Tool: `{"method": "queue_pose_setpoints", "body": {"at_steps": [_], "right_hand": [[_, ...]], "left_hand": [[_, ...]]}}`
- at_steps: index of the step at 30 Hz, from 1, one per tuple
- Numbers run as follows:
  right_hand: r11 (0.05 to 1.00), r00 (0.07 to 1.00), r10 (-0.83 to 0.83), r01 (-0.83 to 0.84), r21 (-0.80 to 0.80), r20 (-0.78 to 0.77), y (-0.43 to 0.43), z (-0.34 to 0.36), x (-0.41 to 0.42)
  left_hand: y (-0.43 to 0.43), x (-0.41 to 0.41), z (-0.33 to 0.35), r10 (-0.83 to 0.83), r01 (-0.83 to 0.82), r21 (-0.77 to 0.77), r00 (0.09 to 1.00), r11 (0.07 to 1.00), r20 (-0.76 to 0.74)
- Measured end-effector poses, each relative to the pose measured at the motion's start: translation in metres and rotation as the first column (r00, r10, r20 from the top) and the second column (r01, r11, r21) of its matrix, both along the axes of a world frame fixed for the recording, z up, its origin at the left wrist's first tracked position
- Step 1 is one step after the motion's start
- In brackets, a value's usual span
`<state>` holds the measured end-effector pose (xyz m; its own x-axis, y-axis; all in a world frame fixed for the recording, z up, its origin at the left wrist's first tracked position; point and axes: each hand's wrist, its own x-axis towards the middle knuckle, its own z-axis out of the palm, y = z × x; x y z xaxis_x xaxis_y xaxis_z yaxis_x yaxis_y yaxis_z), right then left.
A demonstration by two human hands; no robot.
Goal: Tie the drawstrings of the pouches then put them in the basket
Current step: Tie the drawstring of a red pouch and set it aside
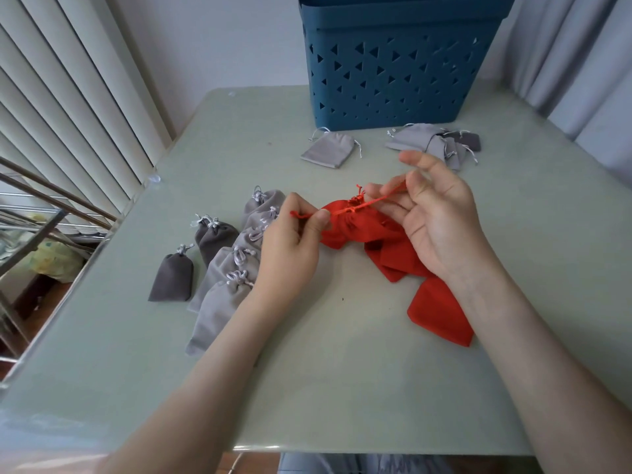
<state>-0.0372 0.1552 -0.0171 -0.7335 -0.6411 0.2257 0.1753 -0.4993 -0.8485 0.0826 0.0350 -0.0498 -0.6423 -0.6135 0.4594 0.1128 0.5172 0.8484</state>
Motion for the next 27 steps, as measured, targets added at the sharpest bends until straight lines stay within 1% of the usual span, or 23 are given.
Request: {"method": "queue_pose_setpoints", "body": {"at_steps": [3, 5, 7, 9, 11, 12, 14, 16, 19, 21, 24, 27], "right_hand": [[0.993, 0.992, 0.076, -0.066, -0.095, 0.099, -0.001, 0.004, 0.002], [0.993, 0.991, 0.096, -0.088, -0.082, 0.096, -0.001, 0.003, 0.0], [0.993, 0.993, 0.117, -0.117, -0.006, 0.001, 0.0, 0.0, -0.001], [0.98, 0.977, 0.155, -0.135, 0.144, -0.143, 0.0, -0.003, 0.0], [0.933, 0.921, 0.216, -0.097, 0.345, -0.324, 0.0, -0.006, 0.006], [0.905, 0.885, 0.256, -0.078, 0.419, -0.389, -0.001, -0.007, 0.01], [0.881, 0.852, 0.293, -0.064, 0.469, -0.433, -0.004, -0.009, 0.016], [0.885, 0.863, 0.289, -0.076, 0.459, -0.414, -0.004, -0.008, 0.018], [0.889, 0.877, 0.322, -0.151, 0.432, -0.357, -0.002, -0.007, 0.017], [0.892, 0.878, 0.348, -0.203, 0.403, -0.328, -0.002, -0.008, 0.015], [0.907, 0.904, 0.341, -0.243, 0.345, -0.259, -0.003, -0.009, 0.014], [0.905, 0.902, 0.356, -0.268, 0.329, -0.245, -0.003, -0.01, 0.017]], "left_hand": [[0.001, 0.003, 0.001, -0.036, 0.043, 0.118, 0.997, 0.992, -0.062], [0.005, 0.003, 0.003, -0.076, 0.102, 0.2, 0.988, 0.975, -0.131], [0.008, 0.003, 0.007, -0.151, 0.205, 0.288, 0.968, 0.935, -0.201], [0.009, 0.002, 0.01, -0.216, 0.301, 0.366, 0.942, 0.881, -0.256], [0.009, 0.001, 0.013, -0.281, 0.384, 0.421, 0.916, 0.822, -0.286], [0.009, 0.001, 0.014, -0.307, 0.416, 0.441, 0.903, 0.795, -0.299], [0.009, 0.002, 0.015, -0.333, 0.449, 0.467, 0.89, 0.762, -0.312], [0.009, 0.005, 0.018, -0.335, 0.453, 0.478, 0.888, 0.752, -0.314], [0.005, 0.007, 0.019, -0.332, 0.456, 0.467, 0.885, 0.758, -0.325], [0.003, 0.007, 0.017, -0.31, 0.41, 0.411, 0.906, 0.814, -0.288], [0.002, 0.007, 0.012, -0.258, 0.292, 0.287, 0.954, 0.912, -0.153], [0.002, 0.008, 0.01, -0.244, 0.255, 0.213, 0.967, 0.943, -0.077]]}}
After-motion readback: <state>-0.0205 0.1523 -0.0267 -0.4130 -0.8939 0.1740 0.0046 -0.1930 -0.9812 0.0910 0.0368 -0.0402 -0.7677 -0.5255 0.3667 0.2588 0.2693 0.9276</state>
